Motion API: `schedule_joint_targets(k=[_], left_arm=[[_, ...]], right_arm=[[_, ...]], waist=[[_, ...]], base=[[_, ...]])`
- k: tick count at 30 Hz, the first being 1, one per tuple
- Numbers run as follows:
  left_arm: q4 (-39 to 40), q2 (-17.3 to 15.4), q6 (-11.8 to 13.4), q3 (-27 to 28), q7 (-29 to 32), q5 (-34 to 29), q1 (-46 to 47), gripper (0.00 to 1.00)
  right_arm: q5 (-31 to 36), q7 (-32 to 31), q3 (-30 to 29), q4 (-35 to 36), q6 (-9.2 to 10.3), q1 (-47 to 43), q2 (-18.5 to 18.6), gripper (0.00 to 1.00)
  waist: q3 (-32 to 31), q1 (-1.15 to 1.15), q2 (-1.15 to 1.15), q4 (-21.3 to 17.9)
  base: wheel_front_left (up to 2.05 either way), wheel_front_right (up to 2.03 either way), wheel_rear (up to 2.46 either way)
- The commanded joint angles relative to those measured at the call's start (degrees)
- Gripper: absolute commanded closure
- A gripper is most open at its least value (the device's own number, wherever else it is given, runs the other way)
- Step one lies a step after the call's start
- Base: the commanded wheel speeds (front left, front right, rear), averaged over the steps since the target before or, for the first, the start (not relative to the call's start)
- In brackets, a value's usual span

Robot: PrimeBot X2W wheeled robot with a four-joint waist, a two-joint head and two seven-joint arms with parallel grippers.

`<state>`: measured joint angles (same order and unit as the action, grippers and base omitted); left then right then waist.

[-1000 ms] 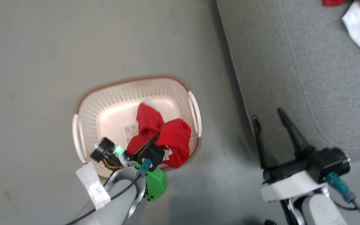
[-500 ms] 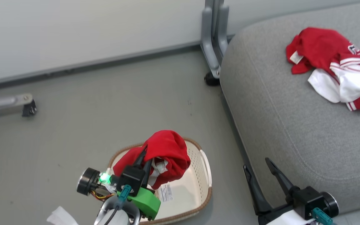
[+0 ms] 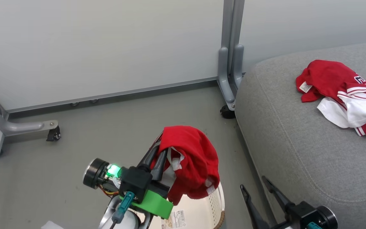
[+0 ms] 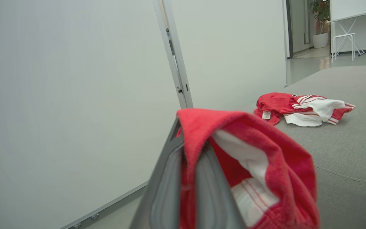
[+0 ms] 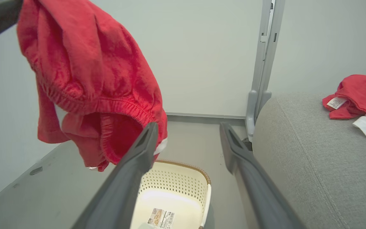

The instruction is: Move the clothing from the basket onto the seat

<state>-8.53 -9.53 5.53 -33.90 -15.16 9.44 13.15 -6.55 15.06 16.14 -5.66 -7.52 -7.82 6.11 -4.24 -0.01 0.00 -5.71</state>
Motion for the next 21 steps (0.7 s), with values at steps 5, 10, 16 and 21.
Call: schedule_joint_targets(k=[5, 10, 16, 21], left_arm=[[4.06, 0.77, -1.32, -1.7, 0.35, -0.42, 0.56, 1.0], [7.88, 1.46, -2.05, -3.07, 1.48, -0.29, 1.75, 1.0], [10.92, 2.01, -3.01, -4.82, 3.12, 0.06, 2.32, 1.0], [11.75, 1.81, -3.64, -6.09, 4.41, 0.08, 2.79, 1.0]], right_arm=[[0.74, 0.16, 2.54, -2.7, 0.06, 2.29, 0.88, 0.0], [-0.23, 0.17, 2.81, -4.16, 0.07, 3.97, 0.48, 0.0], [-0.81, 0.16, 2.46, -4.84, 0.07, 4.95, -0.06, 0.0], [-1.84, 0.17, 1.87, -5.06, 0.07, 5.07, -0.72, 0.04]], waist=[[0.25, 0.01, 0.0, 1.07], [0.61, 0.01, 0.0, 1.76], [0.92, 0.01, 0.0, 2.16], [1.21, 0.01, 0.0, 2.22]], base=[[0.0, 0.0, 0.0], [0.0, 0.0, 0.0], [0.0, 0.0, 0.0], [0.0, 0.0, 0.0]])
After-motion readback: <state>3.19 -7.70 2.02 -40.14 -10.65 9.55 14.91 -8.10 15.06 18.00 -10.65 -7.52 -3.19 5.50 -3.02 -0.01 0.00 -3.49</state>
